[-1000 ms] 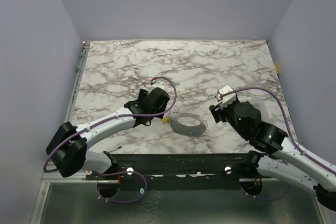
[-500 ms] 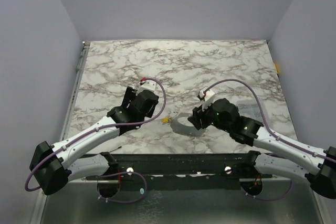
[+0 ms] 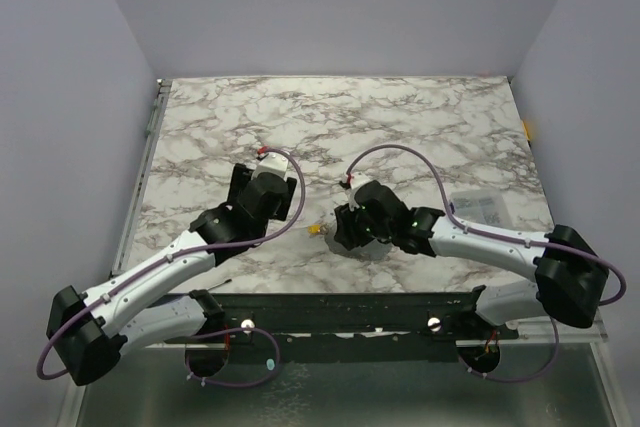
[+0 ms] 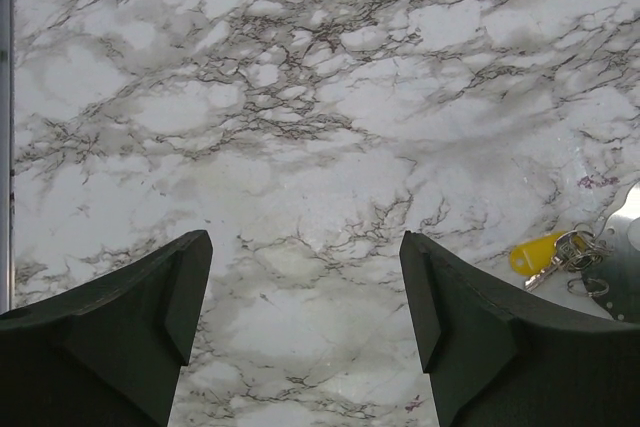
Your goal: Put the keys on the keyring
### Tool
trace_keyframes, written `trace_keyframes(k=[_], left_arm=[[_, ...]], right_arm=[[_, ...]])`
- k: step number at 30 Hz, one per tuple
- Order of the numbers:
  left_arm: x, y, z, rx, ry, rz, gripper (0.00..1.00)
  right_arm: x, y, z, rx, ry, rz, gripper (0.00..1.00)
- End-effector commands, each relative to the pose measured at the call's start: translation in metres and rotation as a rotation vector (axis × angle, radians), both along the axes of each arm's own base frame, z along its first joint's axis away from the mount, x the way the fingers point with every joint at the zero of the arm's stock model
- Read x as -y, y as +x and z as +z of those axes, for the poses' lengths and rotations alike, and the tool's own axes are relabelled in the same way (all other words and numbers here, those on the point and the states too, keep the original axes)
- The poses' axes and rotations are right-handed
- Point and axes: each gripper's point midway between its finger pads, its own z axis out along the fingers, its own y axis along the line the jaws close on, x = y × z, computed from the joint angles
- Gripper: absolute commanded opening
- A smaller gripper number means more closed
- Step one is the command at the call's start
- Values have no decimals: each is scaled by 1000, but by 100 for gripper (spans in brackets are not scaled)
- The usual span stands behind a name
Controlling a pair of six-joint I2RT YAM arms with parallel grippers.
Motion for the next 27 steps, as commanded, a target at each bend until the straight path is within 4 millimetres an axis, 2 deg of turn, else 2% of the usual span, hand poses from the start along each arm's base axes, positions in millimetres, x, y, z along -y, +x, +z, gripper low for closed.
trace_keyframes(k=[1, 7, 11, 12, 14, 18, 19, 24, 27], left_arm=[[2, 0, 4, 18, -39, -25, 81], [5, -1, 7, 19, -74, -49, 80], [7, -1, 4, 9, -92, -56, 80], [9, -1, 3, 3, -106, -60, 81], [11, 0, 0, -15, -132, -68, 83], [3, 7, -4, -20, -142, -24, 95], [0, 8, -3, -17, -139, -11, 98], [-17, 14, 0, 7, -126, 59, 99], [-28, 16, 7, 34, -124, 103, 99]], right_arm=[[-12, -7, -4, -11, -20, 31, 49], [-15, -7, -6, 48, -58, 130, 53], [-9, -3, -3, 85, -84, 130, 56], [-8, -1, -1, 93, -86, 124, 60], [-7, 0, 4, 106, -64, 103, 72], [2, 11, 30, 162, 64, -64, 97], [6, 14, 39, 186, 90, -101, 100], [23, 24, 73, 248, 195, -252, 100], [42, 33, 88, 283, 174, -359, 100]])
